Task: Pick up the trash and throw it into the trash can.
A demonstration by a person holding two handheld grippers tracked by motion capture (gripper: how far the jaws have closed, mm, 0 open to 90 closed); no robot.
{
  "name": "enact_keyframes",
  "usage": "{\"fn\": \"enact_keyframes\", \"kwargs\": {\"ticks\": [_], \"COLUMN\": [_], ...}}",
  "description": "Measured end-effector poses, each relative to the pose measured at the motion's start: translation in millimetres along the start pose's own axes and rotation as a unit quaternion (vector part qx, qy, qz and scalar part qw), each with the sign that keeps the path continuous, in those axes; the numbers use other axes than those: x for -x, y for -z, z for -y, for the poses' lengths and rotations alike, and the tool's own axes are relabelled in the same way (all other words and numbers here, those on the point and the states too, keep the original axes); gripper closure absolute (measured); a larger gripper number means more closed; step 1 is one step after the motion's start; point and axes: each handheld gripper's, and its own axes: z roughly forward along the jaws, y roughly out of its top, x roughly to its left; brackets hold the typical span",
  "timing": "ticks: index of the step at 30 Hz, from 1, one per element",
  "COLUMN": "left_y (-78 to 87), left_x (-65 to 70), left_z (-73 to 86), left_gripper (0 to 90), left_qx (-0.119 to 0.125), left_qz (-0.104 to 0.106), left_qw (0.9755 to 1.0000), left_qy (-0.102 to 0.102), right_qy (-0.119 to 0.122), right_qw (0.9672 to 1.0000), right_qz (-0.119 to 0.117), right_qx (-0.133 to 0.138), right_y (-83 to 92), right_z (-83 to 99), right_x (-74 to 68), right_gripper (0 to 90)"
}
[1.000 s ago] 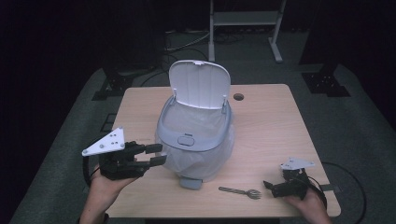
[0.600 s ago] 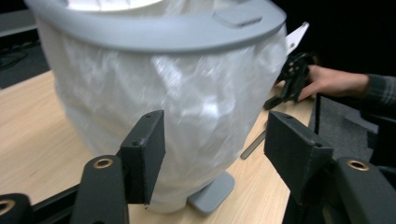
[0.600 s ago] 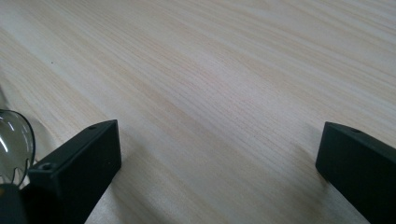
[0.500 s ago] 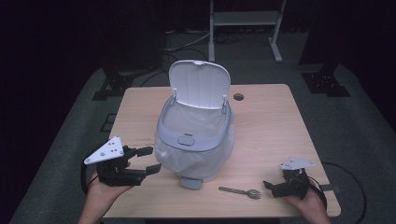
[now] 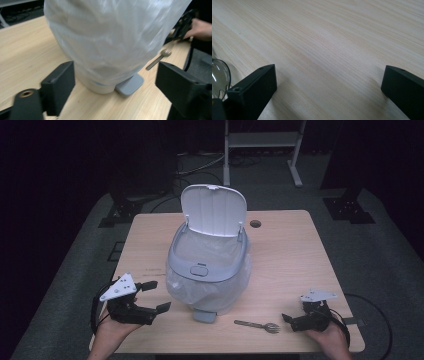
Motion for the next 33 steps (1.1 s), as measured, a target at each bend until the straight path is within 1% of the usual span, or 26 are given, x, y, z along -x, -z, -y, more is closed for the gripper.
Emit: {"fn": "enact_keyframes", "kwargs": {"ticks": [3,7,9,17,19,24,26,28,33], "left_y": [-6.7,-15.8,-20.7,-33.1,-36.9,-45.6,-49.7,-53.2,-60.0], "left_x": [-1.8,-5.3,-7.1,-13.9,-15.6,-19.0,-20.1,-20.5,-22.6], "left_z": [8.4,20.8,27.7,48.4,52.6,62.1,66.2,69.1,75.9], "left_gripper": [8.8,5.4,2.1,0.0,0.0,0.0,0.0,0.0,0.0], "left_qx": [-0.014,-0.031,-0.044,-0.072,-0.081,-0.098,-0.109,-0.115,-0.133], "left_qz": [-0.010,-0.023,-0.034,-0.058,-0.064,-0.072,-0.075,-0.078,-0.075], "left_qw": [0.9999,0.9992,0.9984,0.9955,0.9945,0.9925,0.9911,0.9902,0.9882], "left_qy": [0.000,0.011,0.013,0.022,0.018,0.015,0.014,0.013,0.013], "right_qy": [0.000,0.000,0.000,0.001,0.001,0.001,0.002,0.002,0.000], "right_qw": [1.0000,1.0000,1.0000,1.0000,1.0000,1.0000,1.0000,1.0000,1.0000], "right_qz": [0.000,0.000,0.000,-0.001,-0.001,-0.002,-0.002,-0.003,-0.002], "right_qx": [0.000,0.000,0.000,0.000,0.000,0.000,0.000,0.000,-0.005], "right_y": [0.0,0.0,0.0,0.0,0.0,0.3,0.6,0.7,1.7], "right_z": [0.0,0.0,0.0,0.0,0.0,0.2,0.5,0.7,0.0], "right_x": [0.0,0.0,0.0,0.1,0.2,0.2,0.4,0.4,1.1], "right_gripper": [0.0,0.0,0.0,0.0,0.0,0.0,0.0,0.0,0.0]}}
